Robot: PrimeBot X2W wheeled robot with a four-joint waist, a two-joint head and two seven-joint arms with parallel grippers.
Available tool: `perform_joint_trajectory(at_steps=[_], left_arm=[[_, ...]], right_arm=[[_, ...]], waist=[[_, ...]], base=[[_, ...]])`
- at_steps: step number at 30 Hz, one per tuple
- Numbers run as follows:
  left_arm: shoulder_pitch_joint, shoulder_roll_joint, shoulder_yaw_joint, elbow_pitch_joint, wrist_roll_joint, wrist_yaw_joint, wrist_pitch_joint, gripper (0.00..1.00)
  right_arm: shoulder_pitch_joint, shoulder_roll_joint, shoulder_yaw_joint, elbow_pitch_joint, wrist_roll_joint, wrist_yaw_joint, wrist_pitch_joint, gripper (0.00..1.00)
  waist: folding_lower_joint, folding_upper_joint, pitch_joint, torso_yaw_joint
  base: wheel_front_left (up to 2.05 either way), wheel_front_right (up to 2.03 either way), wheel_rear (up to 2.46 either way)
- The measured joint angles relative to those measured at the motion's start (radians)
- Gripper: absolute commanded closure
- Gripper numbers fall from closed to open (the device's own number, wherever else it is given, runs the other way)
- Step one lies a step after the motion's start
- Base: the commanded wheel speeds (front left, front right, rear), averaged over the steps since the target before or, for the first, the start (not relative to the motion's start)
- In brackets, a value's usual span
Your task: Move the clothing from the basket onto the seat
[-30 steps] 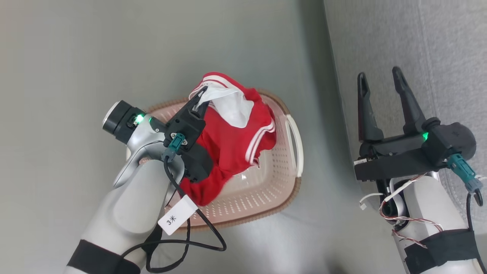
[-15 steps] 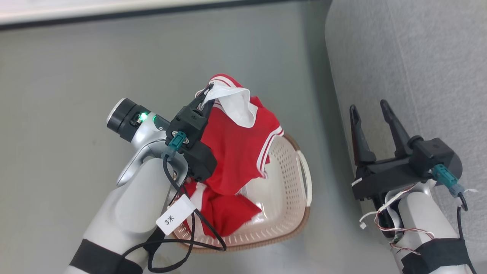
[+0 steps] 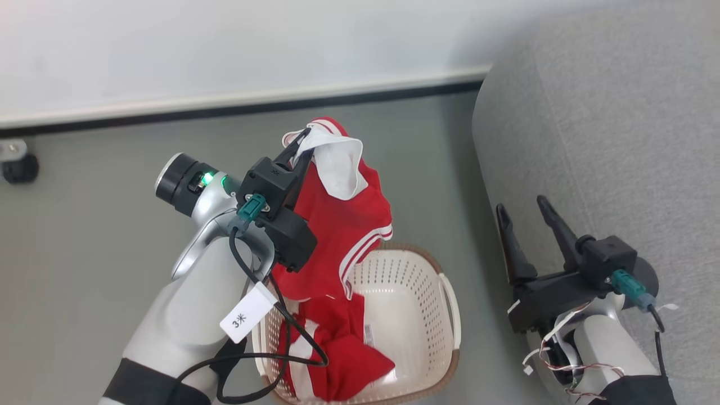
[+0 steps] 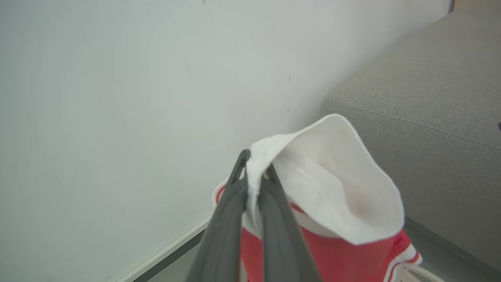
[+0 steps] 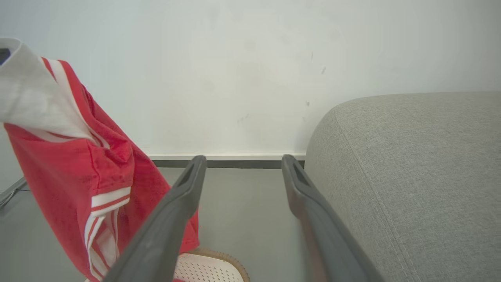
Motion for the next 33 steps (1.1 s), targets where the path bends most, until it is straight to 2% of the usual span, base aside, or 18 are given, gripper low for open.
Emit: perform_joint_trajectory(at_steps=[11,24,33], left_arm=[[0.040,-0.003,-0.008,0.048,-0.019,-0.007,0.000,1.00],[0.072,-0.009,-0.046,0.074,-0.048,-0.009,0.021,1.00],[0.083,-0.010,-0.155,-0.009,-0.114,-0.016,0.056,1.00]], right_arm=[[0.053,0.005,0.061,0.081,0.000,0.018,0.000,0.00],[0.059,0.016,0.219,0.179,0.007,0.035,0.000,0.00],[0.045,0.018,0.469,0.203,0.118,0.035,0.000,0.00]], waist=[[0.0000,0.0001,-0.145,-0.006],[0.0000,0.0000,-0.313,-0.014],[0.0000,0.0000,-0.382,0.006]], base=[[0.00,0.00,0.00],[0.00,0.00,0.00],[0.00,0.00,0.00]])
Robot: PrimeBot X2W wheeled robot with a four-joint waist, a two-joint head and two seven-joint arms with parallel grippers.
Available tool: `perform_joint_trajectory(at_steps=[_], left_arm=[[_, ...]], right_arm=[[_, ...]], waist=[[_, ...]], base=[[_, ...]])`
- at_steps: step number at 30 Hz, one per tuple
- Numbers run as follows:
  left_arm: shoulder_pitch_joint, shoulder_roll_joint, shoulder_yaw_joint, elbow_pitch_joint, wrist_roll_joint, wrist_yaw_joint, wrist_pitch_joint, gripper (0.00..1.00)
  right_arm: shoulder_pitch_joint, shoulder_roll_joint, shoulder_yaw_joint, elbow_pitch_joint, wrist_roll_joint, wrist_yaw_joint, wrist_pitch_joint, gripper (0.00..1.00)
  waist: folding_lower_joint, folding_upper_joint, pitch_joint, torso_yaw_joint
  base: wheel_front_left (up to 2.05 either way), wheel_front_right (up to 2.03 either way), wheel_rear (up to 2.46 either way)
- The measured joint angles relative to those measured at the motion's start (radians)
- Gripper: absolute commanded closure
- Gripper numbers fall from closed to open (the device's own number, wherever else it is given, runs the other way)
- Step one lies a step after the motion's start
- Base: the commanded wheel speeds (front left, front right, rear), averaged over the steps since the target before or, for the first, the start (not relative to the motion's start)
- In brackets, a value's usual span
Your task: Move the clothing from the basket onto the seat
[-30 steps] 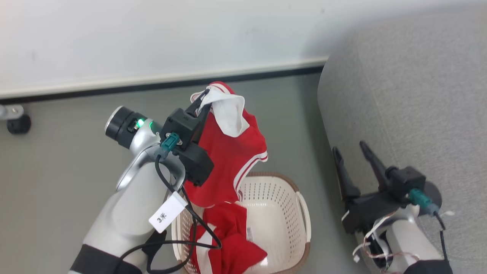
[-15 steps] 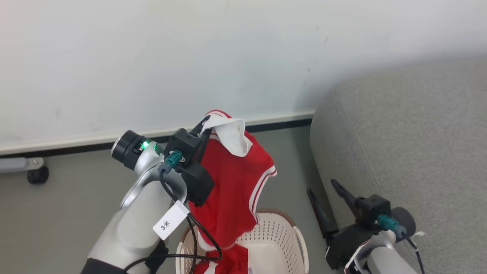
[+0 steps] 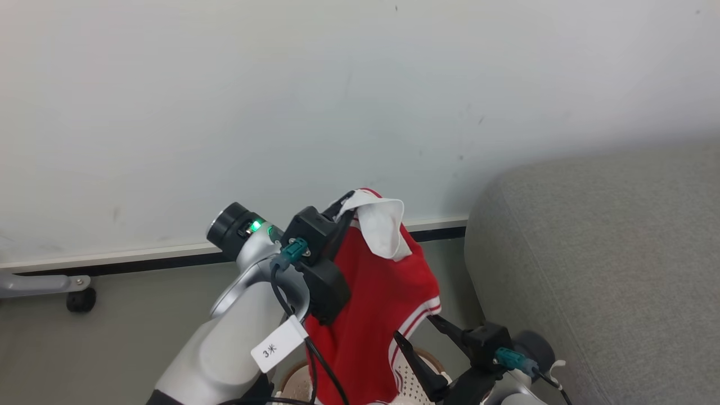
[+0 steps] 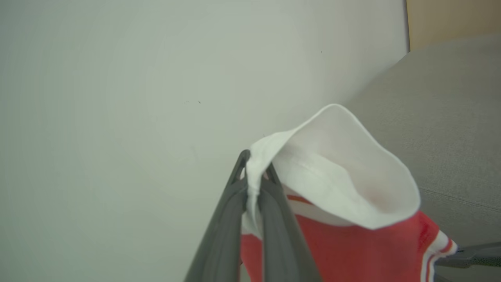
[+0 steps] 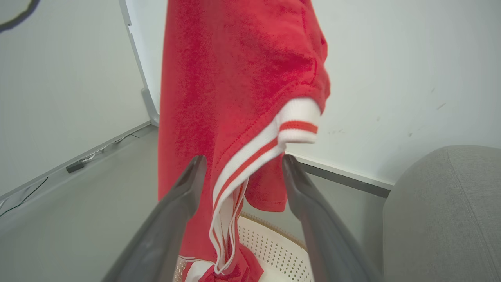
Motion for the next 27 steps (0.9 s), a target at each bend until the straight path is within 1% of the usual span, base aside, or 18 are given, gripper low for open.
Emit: perform_joint_trajectory(at_steps=[9,15,16,17,18,19,20,21,24,25,26,27], left_arm=[[0.022,0.001,-0.089,-0.081,-0.066,0.012,0.035,1.00],[0.037,0.002,-0.123,-0.136,-0.101,0.026,0.056,1.00],[0.037,0.002,-0.123,-0.141,-0.104,0.028,0.057,1.00],[0.037,0.003,-0.123,-0.145,-0.108,0.034,0.062,1.00],[0.037,0.003,-0.123,-0.148,-0.109,0.036,0.062,1.00],[0.038,0.003,-0.121,-0.149,-0.116,0.038,0.065,1.00],[0.040,0.002,-0.119,-0.149,-0.130,0.046,0.065,1.00],[0.046,0.002,-0.109,-0.149,-0.138,0.051,0.065,1.00],[0.074,0.004,-0.068,-0.141,-0.143,0.071,0.065,1.00],[0.084,0.004,-0.056,-0.139,-0.151,0.076,0.065,0.78],[0.092,0.004,-0.046,-0.138,-0.157,0.081,0.065,0.58],[0.098,0.006,-0.039,-0.137,-0.159,0.088,0.064,0.29]], right_arm=[[-0.061,0.000,0.071,0.070,0.095,0.000,0.000,0.00],[-0.120,0.000,0.139,0.104,0.141,0.000,0.000,0.00],[-0.130,0.000,0.150,0.106,0.147,0.000,0.000,0.15],[-0.139,0.001,0.158,0.106,0.152,0.000,0.000,0.51],[-0.145,0.001,0.164,0.106,0.158,0.000,0.000,0.51],[-0.150,0.001,0.169,0.106,0.164,0.000,0.000,0.59],[-0.153,0.001,0.174,0.106,0.173,0.000,0.000,0.82],[-0.155,0.001,0.180,0.103,0.182,0.000,0.000,1.00],[-0.160,0.001,0.200,0.092,0.195,0.000,0.000,1.00],[-0.162,0.001,0.203,0.088,0.200,0.000,0.000,1.00],[-0.166,0.001,0.206,0.085,0.206,0.000,0.000,1.00],[-0.173,-0.001,0.207,0.080,0.210,0.000,0.000,1.00]], waist=[[0.0001,0.0001,-0.019,0.038],[0.0002,0.0002,-0.022,0.059],[0.0002,0.0001,-0.022,0.060],[0.0002,0.0001,-0.022,0.062],[0.0002,0.0001,-0.022,0.063],[0.0002,0.0001,-0.021,0.063],[0.0002,0.0002,-0.021,0.063],[0.0002,0.0001,-0.021,0.063],[0.0002,0.0002,-0.020,0.056],[0.0002,0.0001,-0.020,0.052],[0.0002,0.0001,-0.019,0.047],[0.0002,0.0002,-0.019,0.042]], base=[[0.00,0.00,0.00],[0.00,0.00,0.00],[0.00,0.00,0.00],[0.00,0.00,0.00],[0.00,0.00,0.00],[0.00,0.00,0.00],[0.00,0.00,0.00],[0.00,0.00,0.00],[0.00,0.00,0.00],[0.00,0.00,0.00],[0.00,0.00,0.00],[0.00,0.00,0.00]])
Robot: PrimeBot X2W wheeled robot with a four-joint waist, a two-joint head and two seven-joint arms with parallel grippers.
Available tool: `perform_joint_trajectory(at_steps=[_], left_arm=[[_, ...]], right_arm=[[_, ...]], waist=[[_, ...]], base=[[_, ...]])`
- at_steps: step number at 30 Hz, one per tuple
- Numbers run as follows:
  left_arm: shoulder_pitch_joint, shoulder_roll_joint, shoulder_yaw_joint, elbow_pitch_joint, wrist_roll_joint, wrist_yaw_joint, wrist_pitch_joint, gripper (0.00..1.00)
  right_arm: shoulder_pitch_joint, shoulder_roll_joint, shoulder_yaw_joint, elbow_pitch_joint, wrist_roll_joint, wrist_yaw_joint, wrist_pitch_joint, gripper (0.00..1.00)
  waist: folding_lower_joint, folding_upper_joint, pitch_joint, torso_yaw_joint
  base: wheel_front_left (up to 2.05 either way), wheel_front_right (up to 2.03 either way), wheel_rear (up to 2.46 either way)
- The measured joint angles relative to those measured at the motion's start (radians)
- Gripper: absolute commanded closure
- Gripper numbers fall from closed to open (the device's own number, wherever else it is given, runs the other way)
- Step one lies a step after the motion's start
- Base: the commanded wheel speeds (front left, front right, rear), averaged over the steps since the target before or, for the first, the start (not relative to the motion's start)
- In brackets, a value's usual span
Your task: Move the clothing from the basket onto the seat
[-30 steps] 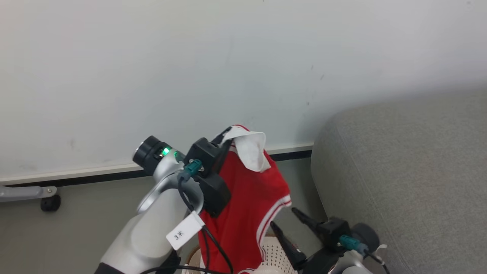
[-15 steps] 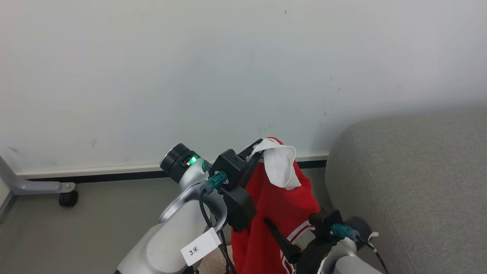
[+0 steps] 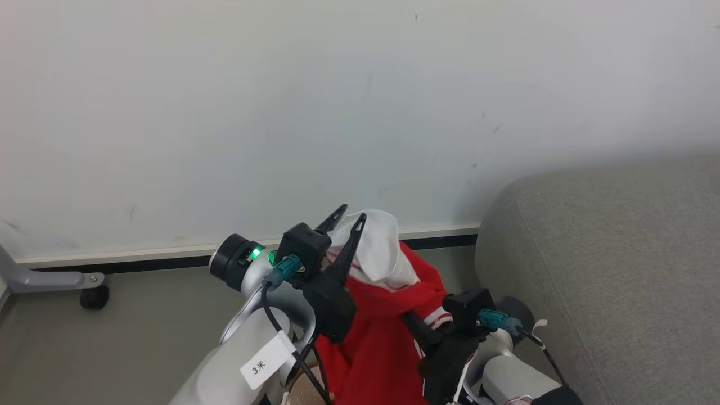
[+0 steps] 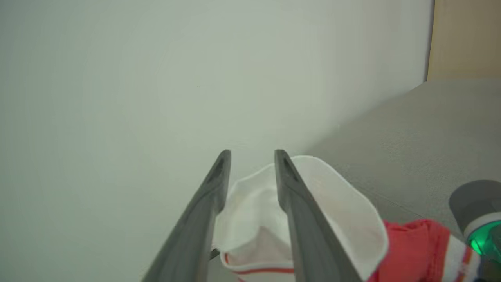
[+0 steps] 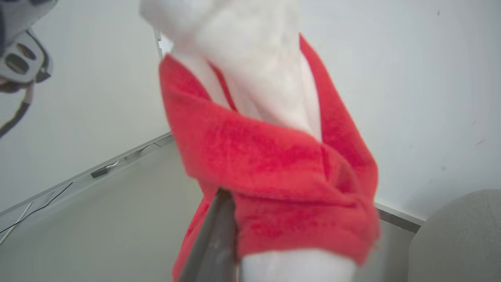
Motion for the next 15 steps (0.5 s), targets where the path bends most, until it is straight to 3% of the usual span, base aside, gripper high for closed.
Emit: perform_joint_trajectory(at_steps=[1,9,15], left_arm=[[0.005,0.003,0.011,0.002,-0.002,0.006,-0.002,0.00],[0.077,0.026,0.058,0.007,-0.043,0.044,-0.045,0.00],[0.127,0.026,0.059,-0.013,-0.045,0.047,-0.076,0.00]], right_arm=[[-0.006,-0.004,0.001,-0.008,0.001,0.000,0.000,1.00],[-0.056,-0.100,-0.001,-0.049,0.030,0.000,0.000,1.00],[-0.081,-0.143,-0.012,-0.073,0.035,0.000,0.000,1.00]], waist=[[0.0000,0.0000,0.001,-0.006],[0.0000,0.0000,0.010,-0.073],[0.0000,0.0000,0.016,-0.118]], base=[[0.00,0.00,0.00],[0.00,0.00,0.00],[0.00,0.00,0.00]])
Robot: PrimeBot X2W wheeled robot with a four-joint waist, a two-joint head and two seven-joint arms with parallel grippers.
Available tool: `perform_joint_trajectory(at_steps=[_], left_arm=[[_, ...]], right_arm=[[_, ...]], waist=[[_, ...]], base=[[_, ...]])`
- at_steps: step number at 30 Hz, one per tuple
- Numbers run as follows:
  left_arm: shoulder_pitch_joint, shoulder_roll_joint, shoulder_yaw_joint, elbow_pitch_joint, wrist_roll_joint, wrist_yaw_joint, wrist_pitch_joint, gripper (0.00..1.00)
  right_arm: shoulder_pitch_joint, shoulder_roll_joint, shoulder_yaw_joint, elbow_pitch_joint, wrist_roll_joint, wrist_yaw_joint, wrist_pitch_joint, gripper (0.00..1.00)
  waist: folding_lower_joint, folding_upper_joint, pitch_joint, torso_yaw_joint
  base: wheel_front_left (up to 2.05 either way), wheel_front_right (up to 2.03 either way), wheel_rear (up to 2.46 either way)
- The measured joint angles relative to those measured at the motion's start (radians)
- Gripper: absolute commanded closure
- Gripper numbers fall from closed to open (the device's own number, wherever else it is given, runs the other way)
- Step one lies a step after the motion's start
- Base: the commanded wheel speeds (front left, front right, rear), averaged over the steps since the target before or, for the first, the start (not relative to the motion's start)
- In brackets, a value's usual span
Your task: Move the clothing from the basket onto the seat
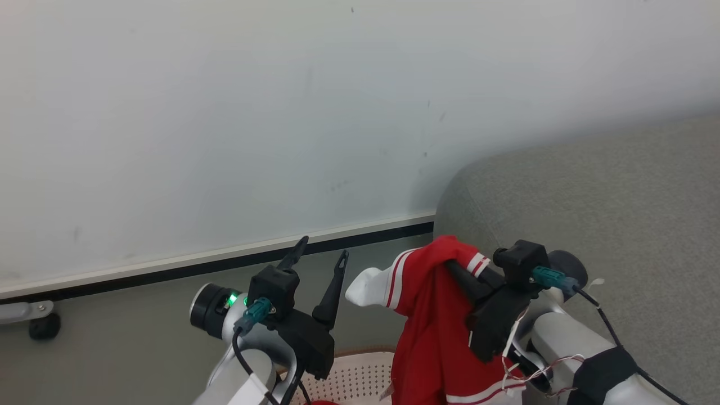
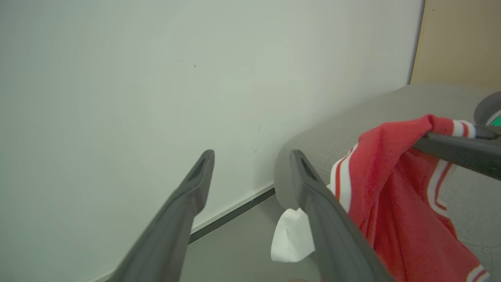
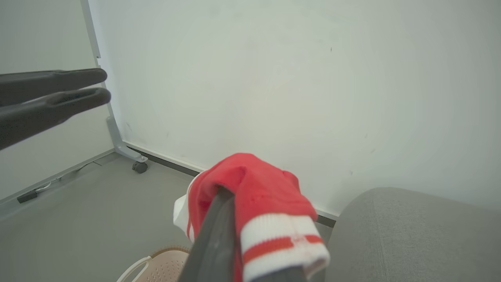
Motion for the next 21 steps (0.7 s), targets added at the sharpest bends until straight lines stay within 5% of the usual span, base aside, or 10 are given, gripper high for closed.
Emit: perform_joint_trajectory(at_steps=[21], left_arm=[[0.111,-0.011,-0.076,-0.064,0.012,0.000,-0.034,0.00]], right_arm=[[-0.047,-0.192,-0.067,-0.179,-0.058,0.000,0.000,1.00]], waist=[[-0.0001,0.0000,0.028,-0.256]], base=[[0.00,0.00,0.00]])
